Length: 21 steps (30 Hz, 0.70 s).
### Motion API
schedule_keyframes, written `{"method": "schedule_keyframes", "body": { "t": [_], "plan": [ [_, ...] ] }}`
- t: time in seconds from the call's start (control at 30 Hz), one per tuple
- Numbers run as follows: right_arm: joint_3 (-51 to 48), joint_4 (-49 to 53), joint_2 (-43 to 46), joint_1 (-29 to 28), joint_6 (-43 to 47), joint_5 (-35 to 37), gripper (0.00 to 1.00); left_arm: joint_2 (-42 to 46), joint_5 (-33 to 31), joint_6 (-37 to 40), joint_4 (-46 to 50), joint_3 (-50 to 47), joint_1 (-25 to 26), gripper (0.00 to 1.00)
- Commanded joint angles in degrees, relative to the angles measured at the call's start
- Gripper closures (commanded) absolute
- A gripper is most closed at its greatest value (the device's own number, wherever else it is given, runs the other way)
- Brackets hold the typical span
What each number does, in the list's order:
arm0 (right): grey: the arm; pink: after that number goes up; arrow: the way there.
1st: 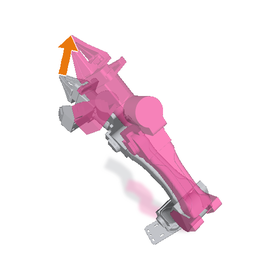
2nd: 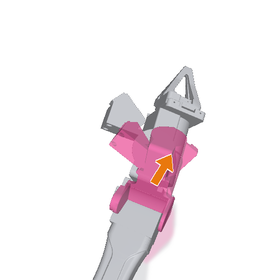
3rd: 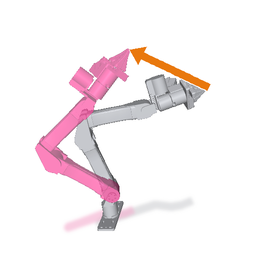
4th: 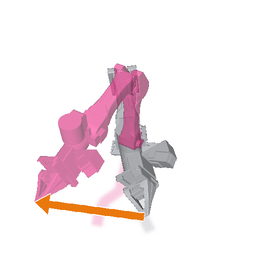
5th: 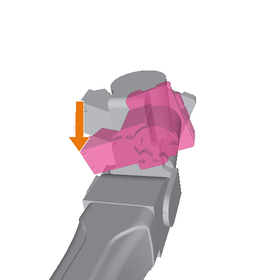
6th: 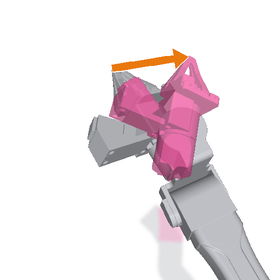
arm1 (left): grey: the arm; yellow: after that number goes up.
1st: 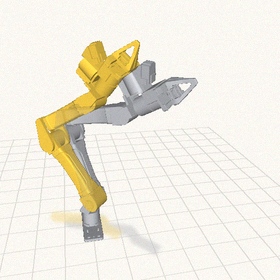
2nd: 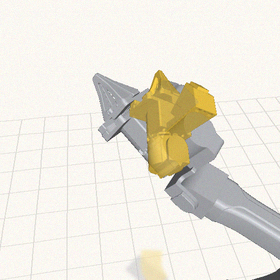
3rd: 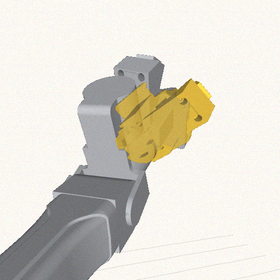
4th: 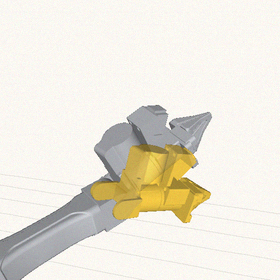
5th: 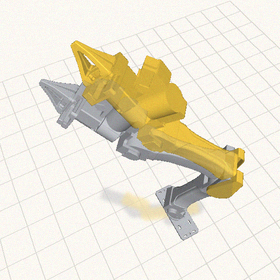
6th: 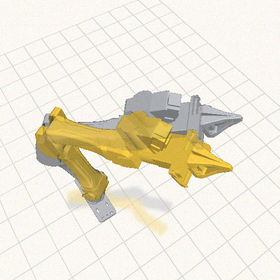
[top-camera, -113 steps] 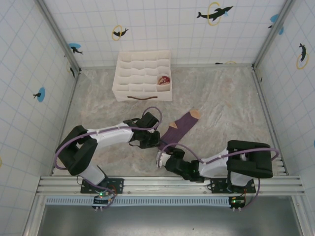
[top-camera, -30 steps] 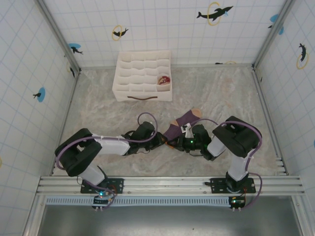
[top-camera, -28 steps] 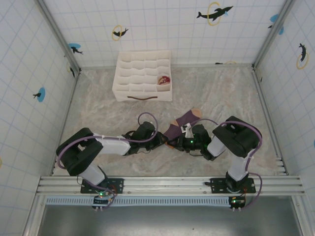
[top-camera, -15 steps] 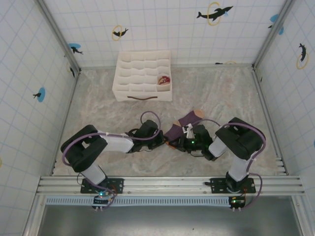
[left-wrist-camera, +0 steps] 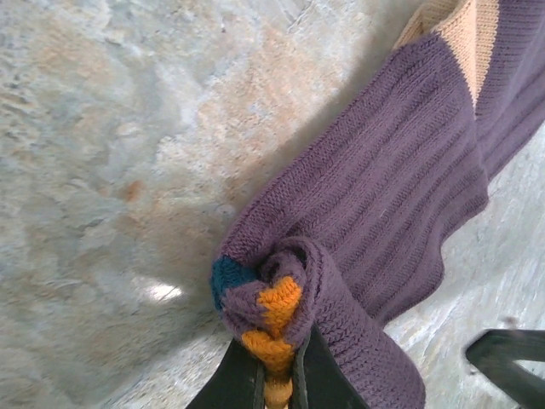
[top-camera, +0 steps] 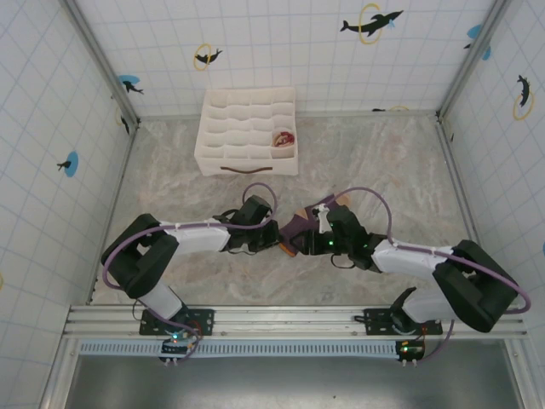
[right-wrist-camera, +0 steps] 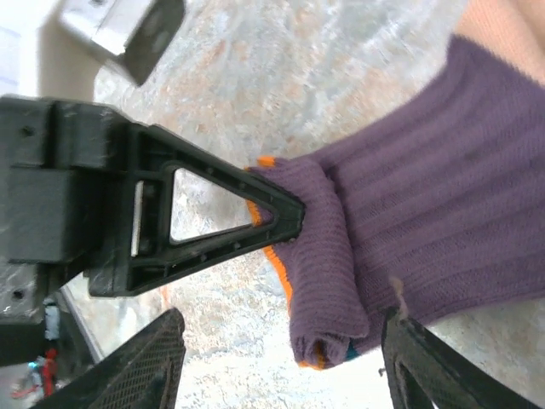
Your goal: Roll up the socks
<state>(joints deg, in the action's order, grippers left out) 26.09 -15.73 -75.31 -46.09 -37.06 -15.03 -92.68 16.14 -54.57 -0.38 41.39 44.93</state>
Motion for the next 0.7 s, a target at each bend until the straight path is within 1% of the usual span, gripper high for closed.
{"method": "schedule_keyframes", "body": {
  "t": [0.0, 0.1, 0.17, 0.23, 0.3, 0.43, 0.5, 0.6, 0.67],
  "plan": [
    [3.68, 12.95, 2.75, -5.32, 12.82, 13.91, 0.36, 0.71, 2.05, 4.34, 8.26, 1.73, -0.97, 1.00],
    [5.29, 15.27, 3.14, -11.52, 18.87, 23.44, 0.35, 0.74, 3.63, 5.16, 9.97, 2.68, -1.49, 1.00],
    [5.75, 15.42, 2.69, -16.34, 22.96, 30.53, 0.35, 0.66, 4.73, 5.35, 10.52, 3.20, -1.73, 1.00],
    [6.28, 15.03, 1.52, -20.01, 26.28, 36.19, 0.35, 0.40, 5.60, 5.60, 11.28, 3.81, -1.85, 1.00],
    [6.99, 14.45, -0.45, -23.89, 29.68, 41.88, 0.36, 0.07, 6.43, 5.87, 11.97, 4.39, -1.99, 1.00],
    [8.93, 12.77, -5.70, -29.78, 35.36, 51.13, 0.39, 0.11, 7.51, 5.79, 12.77, 5.01, -2.22, 1.00],
    [9.36, 9.62, -9.02, -32.83, 38.40, 57.53, 0.41, 0.13, 8.34, 5.70, 12.77, 5.23, -2.30, 1.00],
    [10.28, 6.44, -14.34, -35.32, 42.95, 61.75, 0.42, -0.08, 9.11, 5.70, 12.53, 5.11, -2.47, 1.00],
    [11.31, 5.51, -17.86, -35.82, 44.61, 63.27, 0.43, -0.49, 9.71, 5.70, 12.32, 4.96, -2.65, 1.00]
  ]
}}
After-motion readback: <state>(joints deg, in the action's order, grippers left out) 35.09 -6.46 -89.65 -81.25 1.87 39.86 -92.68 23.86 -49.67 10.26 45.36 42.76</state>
